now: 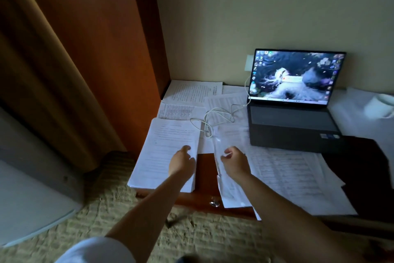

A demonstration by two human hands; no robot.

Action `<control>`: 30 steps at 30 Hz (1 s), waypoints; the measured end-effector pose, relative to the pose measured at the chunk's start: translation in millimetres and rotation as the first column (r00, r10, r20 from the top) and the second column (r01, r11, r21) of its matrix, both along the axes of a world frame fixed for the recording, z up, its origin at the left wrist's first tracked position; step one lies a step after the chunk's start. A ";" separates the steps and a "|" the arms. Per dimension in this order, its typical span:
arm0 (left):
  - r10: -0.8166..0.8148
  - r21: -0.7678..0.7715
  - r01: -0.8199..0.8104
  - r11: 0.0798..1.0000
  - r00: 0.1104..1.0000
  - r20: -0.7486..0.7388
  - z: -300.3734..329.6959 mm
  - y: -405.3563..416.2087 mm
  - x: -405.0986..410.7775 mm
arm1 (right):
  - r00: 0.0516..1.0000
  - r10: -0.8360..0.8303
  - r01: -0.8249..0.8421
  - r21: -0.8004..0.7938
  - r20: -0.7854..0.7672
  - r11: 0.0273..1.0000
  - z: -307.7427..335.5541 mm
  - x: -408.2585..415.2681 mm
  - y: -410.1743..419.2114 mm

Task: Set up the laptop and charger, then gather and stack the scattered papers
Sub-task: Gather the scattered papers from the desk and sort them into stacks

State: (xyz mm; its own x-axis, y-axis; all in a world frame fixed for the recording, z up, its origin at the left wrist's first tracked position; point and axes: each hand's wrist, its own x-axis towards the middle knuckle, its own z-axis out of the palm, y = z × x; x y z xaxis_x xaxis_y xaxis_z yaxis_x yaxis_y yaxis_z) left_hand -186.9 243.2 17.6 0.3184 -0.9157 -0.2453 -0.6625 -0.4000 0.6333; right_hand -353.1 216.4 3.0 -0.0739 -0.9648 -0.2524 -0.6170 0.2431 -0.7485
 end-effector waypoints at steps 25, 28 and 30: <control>-0.541 0.018 0.544 0.839 0.838 -0.072 -22.0 1.9 -463.2 | 0.888 -0.453 0.449 0.061 0.075 0.891 -18.1 -452.1 79.7; -0.566 0.008 0.569 0.822 0.819 -0.095 -33.4 -17.3 -506.4 | 0.883 -0.468 0.466 0.069 0.022 0.882 -19.9 -495.8 63.4; -0.570 0.020 0.575 0.818 0.814 -0.114 -37.7 -30.0 -530.8 | 0.886 -0.462 0.462 0.090 -0.024 0.882 -20.8 -518.9 54.1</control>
